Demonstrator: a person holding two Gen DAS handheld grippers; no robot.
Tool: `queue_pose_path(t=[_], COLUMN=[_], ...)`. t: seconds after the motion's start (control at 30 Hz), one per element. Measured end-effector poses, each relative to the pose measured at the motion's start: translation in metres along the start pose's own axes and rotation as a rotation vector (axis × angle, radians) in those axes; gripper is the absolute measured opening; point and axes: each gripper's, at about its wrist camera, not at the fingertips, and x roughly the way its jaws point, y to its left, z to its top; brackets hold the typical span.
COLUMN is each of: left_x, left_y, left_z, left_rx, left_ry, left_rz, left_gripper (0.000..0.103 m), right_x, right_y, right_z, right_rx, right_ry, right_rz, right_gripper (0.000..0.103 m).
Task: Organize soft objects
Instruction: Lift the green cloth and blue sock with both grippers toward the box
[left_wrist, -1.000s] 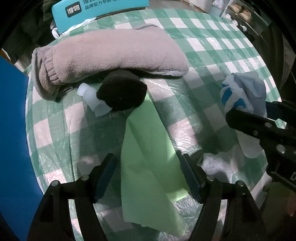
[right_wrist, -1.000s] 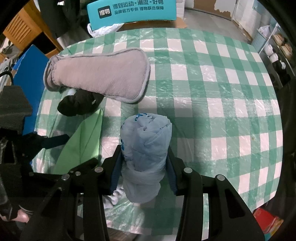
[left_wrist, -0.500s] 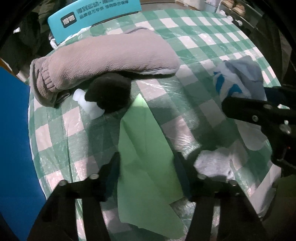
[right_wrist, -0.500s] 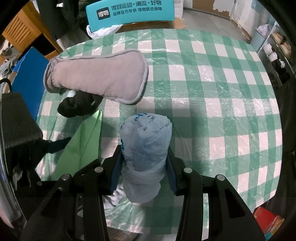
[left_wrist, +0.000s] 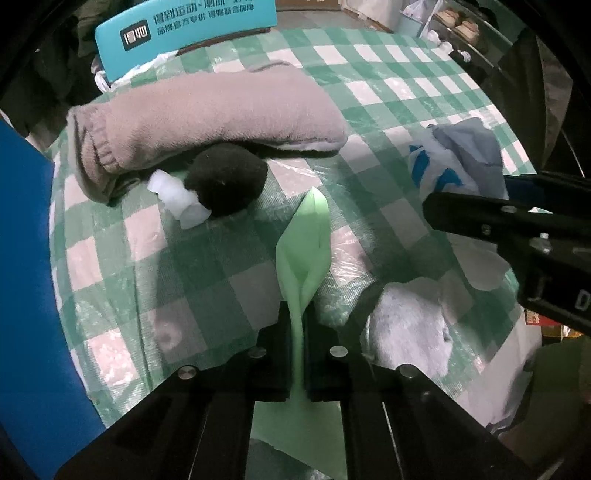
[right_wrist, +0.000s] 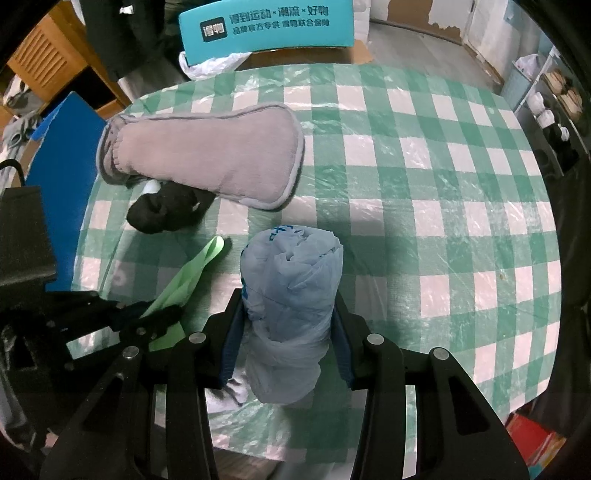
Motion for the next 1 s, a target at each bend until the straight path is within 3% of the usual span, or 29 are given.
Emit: queue_pose_path(t=[1.0], left_x=[-0.09], left_y=[0.035], left_z=[-0.014], left_rx=[-0.011], left_ry=[-0.185], left_rz=[0.057], left_gripper=[0.005], right_x=[-0.052], right_y=[0.044], right_z=[0.006], right_rx=[-0.097], right_ry=[-0.096], right_rz=[0.019], right_gripper=[0.043])
